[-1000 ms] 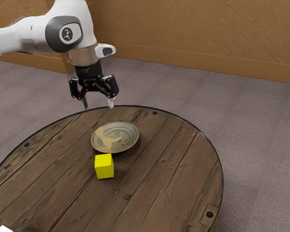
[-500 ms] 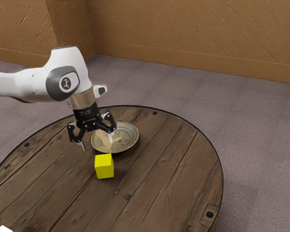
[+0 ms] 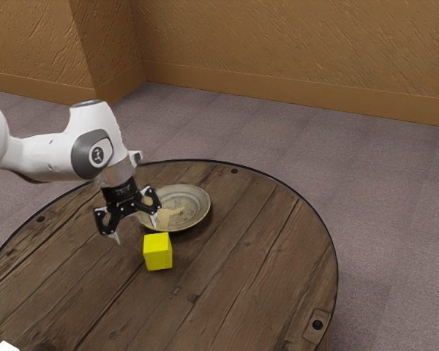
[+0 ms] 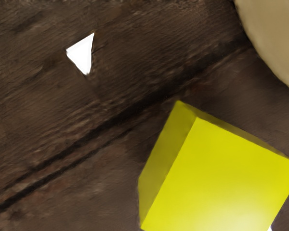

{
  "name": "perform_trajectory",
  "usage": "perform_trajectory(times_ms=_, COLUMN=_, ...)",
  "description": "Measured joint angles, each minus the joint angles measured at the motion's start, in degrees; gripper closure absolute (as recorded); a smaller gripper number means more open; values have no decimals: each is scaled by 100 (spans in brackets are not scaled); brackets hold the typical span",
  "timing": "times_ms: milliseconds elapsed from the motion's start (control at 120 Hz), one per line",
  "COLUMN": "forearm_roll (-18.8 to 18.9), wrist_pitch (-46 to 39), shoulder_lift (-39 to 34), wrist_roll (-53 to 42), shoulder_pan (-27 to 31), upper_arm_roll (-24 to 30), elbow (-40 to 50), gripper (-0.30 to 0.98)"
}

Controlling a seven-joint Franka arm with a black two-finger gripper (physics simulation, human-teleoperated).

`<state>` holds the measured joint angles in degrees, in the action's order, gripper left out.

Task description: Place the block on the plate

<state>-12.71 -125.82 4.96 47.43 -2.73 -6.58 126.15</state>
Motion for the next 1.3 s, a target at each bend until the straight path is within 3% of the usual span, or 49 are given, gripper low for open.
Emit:
perform_trajectory(times_ms=733, forearm_roll=44, wrist_pitch=-304, shoulder_lift=233, wrist_roll=-73, shoulder_pan=-28, upper_arm_roll=376, elbow=-15, gripper=0)
perform_trajectory(times_ms=1300, forearm_roll=40, wrist_pitch=-574, shoulder_lift=1100, wrist_roll=-219, shoulder_pan=-26, upper_arm_roll=355, elbow=-358, gripper=2)
